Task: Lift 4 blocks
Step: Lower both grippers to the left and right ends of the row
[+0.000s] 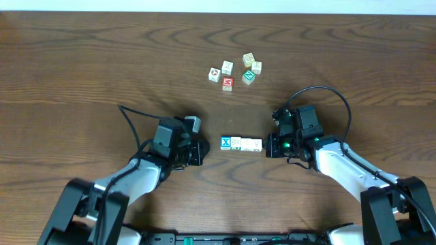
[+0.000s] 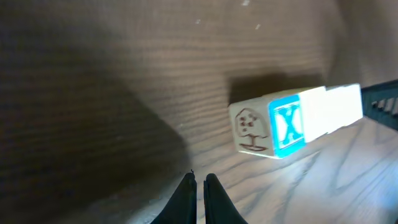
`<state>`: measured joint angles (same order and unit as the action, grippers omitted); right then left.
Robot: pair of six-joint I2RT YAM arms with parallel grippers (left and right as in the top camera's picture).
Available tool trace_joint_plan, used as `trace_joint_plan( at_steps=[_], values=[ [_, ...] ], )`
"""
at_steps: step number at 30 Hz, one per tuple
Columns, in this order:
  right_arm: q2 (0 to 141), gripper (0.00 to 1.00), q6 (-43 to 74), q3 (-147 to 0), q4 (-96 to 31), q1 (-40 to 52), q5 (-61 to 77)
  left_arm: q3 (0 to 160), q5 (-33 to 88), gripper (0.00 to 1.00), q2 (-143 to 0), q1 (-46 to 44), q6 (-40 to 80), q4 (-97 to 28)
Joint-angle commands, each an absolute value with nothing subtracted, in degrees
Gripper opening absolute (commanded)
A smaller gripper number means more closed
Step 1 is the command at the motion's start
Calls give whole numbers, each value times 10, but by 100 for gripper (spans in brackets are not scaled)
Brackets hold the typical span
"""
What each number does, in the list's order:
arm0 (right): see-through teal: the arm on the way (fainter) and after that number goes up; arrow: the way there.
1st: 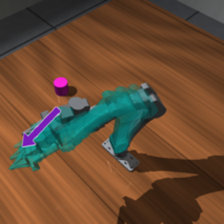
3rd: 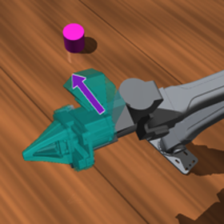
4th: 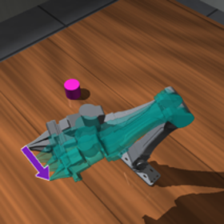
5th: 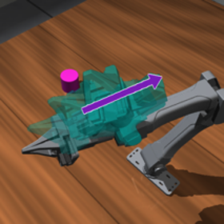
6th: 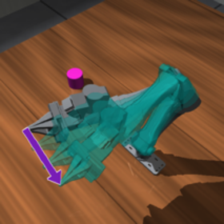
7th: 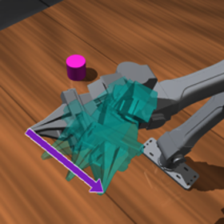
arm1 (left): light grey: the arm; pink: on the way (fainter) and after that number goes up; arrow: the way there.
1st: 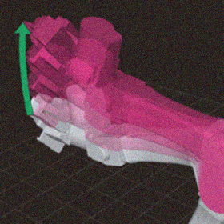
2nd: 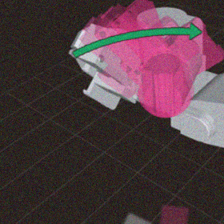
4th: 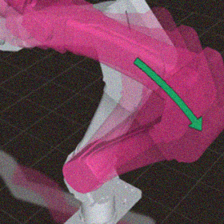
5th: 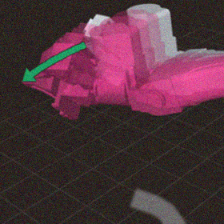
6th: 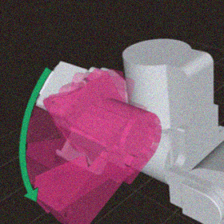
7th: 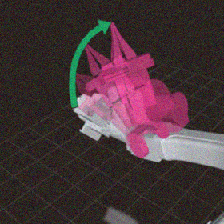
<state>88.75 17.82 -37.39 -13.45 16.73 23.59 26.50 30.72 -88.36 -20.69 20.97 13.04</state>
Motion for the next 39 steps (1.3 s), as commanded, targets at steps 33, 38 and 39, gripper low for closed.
trace_joint_plan(
  at_steps=[33, 38, 39],
  values=[
    [892, 1, 299, -370, -144, 196, 196, 329, 326, 8, -918, -206, 278, 108],
    [892, 1, 339, -370, -147, 196, 201, 329, 326, 8, -918, -206, 278, 108],
    [892, 1, 339, -370, -146, 196, 205, 329, 326, 8, -918, -206, 278, 108]
  ],
)
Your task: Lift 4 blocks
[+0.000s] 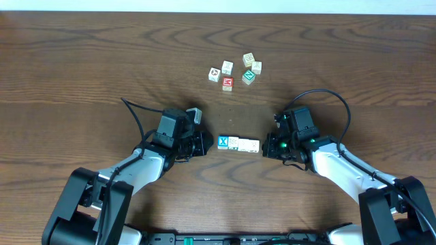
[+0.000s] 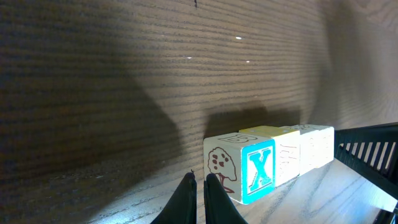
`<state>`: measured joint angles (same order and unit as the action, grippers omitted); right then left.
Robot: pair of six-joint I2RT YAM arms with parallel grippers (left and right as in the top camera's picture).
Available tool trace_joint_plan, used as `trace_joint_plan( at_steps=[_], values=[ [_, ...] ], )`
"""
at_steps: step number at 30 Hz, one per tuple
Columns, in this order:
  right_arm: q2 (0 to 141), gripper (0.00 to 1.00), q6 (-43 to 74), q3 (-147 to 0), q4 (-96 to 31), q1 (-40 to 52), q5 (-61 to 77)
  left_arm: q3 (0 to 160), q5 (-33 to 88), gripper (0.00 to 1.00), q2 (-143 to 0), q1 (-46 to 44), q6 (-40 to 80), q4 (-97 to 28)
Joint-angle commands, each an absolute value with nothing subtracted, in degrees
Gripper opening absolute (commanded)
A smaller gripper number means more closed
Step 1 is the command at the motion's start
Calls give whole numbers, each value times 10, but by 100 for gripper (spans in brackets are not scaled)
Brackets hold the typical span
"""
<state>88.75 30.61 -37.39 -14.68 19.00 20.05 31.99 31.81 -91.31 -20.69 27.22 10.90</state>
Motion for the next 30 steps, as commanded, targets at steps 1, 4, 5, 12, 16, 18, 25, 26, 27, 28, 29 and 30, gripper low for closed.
trace_joint_plan(
  at_steps=[1, 4, 5, 12, 16, 18, 25, 26, 27, 28, 29, 30],
  values=[
    [892, 1, 339, -370, -145, 196, 210, 329, 326, 8, -918, -206, 278, 108],
    [892, 1, 339, -370, -145, 196, 214, 329, 331, 8, -918, -206, 278, 108],
    [892, 1, 338, -370, -145, 196, 214, 329, 331, 8, -918, -206, 278, 108],
    [892, 1, 316, -370, -136, 199, 232, 329, 331, 8, -918, -206, 278, 108],
    [892, 1, 312, -370, -129, 208, 232, 329, 331, 8, -918, -206, 278, 108],
    [892, 1, 312, -370, -124, 213, 232, 329, 332, 8, -918, -206, 278, 108],
    [892, 1, 312, -370, -113, 220, 232, 329, 336, 8, -918, -225, 278, 112],
    [892, 1, 312, -370, -113, 220, 232, 329, 336, 8, -918, -228, 278, 113],
    [892, 1, 312, -370, -113, 220, 232, 329, 336, 8, -918, -230, 278, 115],
    [892, 1, 312, -370, -114, 220, 232, 329, 336, 8, -918, -232, 278, 116],
    [892, 1, 312, -370, -114, 220, 232, 329, 337, 8, -918, -233, 278, 117],
    [892, 1, 312, -370, -114, 220, 232, 329, 336, 8, -918, -233, 278, 117]
  ],
)
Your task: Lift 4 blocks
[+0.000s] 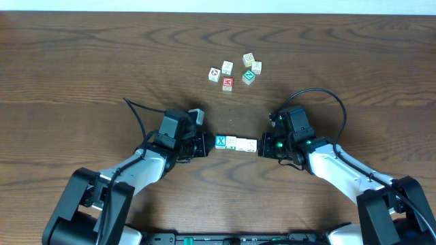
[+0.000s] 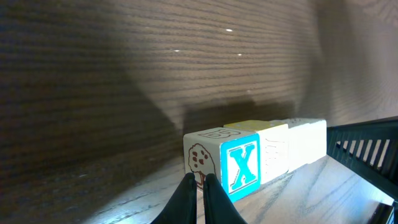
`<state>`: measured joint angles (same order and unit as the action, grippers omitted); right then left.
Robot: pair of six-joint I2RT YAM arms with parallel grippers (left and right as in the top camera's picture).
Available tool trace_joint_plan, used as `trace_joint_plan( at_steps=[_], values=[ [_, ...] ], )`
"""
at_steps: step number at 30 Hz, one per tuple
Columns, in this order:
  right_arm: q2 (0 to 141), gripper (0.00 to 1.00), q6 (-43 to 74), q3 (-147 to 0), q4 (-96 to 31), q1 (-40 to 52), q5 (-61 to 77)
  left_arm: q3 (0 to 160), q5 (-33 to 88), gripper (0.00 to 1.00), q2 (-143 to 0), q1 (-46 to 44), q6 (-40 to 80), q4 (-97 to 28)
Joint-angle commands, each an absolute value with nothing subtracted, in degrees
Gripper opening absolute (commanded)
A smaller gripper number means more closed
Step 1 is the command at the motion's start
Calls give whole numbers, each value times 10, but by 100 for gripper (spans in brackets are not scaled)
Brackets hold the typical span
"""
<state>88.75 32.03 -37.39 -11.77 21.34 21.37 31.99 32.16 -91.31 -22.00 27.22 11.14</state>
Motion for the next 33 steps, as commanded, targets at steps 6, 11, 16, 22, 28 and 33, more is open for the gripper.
trace_joint_plan(
  at_steps=[6, 11, 16, 22, 28, 33],
  values=[
    [892, 1, 312, -370, -113, 220, 232, 329, 339, 8, -918, -233, 277, 117],
    [892, 1, 285, -370, -115, 220, 232, 329, 340, 8, -918, -233, 277, 109],
    [892, 1, 266, -370, -115, 220, 230, 329, 341, 8, -918, -233, 270, 99],
    [892, 1, 260, -370, -120, 220, 210, 329, 341, 8, -918, -233, 271, 99],
    [892, 1, 241, -370, -123, 221, 208, 329, 339, 8, -918, -233, 271, 99],
    [892, 1, 230, -370, -122, 221, 208, 329, 339, 8, -918, -233, 271, 99]
  ],
)
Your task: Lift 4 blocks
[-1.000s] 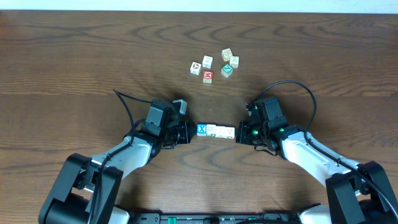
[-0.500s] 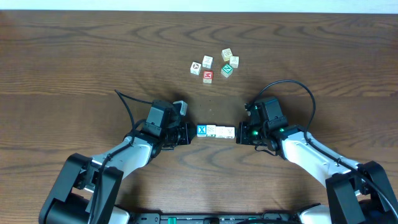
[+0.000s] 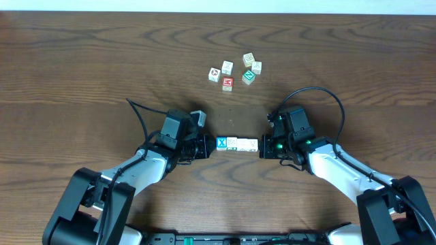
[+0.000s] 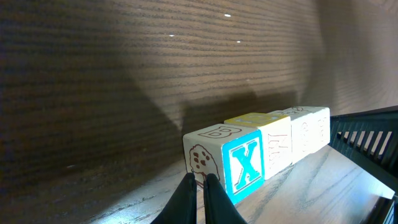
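Note:
A short row of wooden blocks (image 3: pixel 237 143) lies end to end on the table, with a blue X block (image 4: pixel 249 165) at its left end. My left gripper (image 4: pixel 200 176) is shut, its tips touching the left face of the X block, the one with a tree drawing. In the overhead view the left gripper (image 3: pixel 208 145) sits at the row's left end and the right gripper (image 3: pixel 263 145) at its right end. The right gripper's black slatted fingers (image 4: pixel 367 140) close the row's far end. Whether they are open or shut does not show.
A loose cluster of several small blocks (image 3: pixel 235 71) lies farther back on the brown wooden table (image 3: pixel 82 68). Each arm's cable (image 3: pixel 320 92) loops over the table behind its gripper.
Both grippers and the row sit a few pixels farther right. In the left wrist view the row now looks slightly more tilted. The left gripper stays shut against the X block.
At first both grippers stood apart from the row's ends, the left one shut. Then both were closer, the row a little farther left. Later the left tips touched the X block and the right gripper met the other end. Now the row is held between them.

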`<state>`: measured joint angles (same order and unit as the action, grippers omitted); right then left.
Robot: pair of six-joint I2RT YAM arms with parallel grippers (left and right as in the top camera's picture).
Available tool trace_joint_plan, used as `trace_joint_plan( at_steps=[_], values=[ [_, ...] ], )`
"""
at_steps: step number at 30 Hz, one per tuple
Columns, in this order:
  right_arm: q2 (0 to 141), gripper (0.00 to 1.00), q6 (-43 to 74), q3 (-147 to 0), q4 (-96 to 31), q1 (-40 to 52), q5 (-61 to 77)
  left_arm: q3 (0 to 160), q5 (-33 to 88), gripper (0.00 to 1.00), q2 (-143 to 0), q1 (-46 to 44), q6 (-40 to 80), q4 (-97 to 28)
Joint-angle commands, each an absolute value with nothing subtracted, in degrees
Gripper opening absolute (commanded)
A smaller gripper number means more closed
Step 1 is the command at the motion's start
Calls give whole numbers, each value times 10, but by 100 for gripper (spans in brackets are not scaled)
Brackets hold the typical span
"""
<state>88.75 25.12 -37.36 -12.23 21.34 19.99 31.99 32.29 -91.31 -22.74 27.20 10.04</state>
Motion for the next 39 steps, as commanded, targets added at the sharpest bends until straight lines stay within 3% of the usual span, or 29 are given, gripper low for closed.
trace_joint_plan(
  at_steps=[1, 39],
  values=[
    [892, 1, 230, -370, -122, 221, 208, 329, 339, 8, -918, -233, 271, 99],
    [892, 1, 231, -370, -100, 235, 245, 329, 319, 7, -917, -251, 271, 106]
  ],
)
